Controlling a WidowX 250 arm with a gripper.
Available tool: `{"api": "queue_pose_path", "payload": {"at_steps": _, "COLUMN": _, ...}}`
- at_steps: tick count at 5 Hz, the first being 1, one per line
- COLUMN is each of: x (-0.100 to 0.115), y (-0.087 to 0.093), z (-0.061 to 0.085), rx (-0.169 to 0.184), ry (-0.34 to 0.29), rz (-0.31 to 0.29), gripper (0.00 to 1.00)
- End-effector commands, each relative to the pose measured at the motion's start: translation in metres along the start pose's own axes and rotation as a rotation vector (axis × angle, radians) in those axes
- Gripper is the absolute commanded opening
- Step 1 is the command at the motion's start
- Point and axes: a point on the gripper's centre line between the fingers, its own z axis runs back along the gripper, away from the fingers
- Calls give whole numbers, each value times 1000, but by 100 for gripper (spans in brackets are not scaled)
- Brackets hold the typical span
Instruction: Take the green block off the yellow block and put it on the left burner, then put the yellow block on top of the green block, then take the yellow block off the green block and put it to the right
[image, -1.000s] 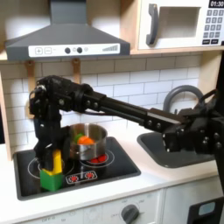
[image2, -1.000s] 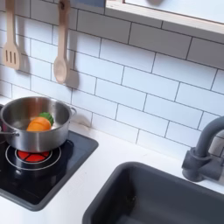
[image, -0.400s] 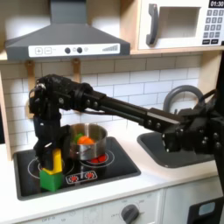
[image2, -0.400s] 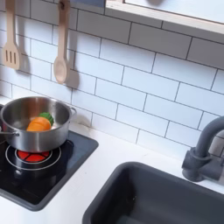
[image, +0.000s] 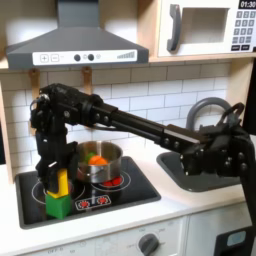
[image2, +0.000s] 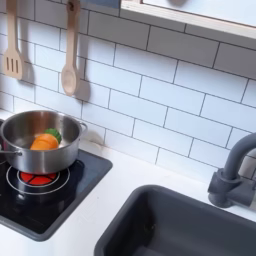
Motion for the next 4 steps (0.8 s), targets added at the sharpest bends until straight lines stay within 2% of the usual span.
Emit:
{"api": "queue_pose_path", "payload": {"at_steps": 1, "x": -1, "y": 1, "z": 0, "rx": 2, "ry": 3, "rz": -4, "gripper": 0}}
{"api": "queue_pose_path", "payload": {"at_steps": 4, "x": 1, "y": 1, "z": 0, "rx": 6, "ry": -11, "rz": -12, "gripper": 0}}
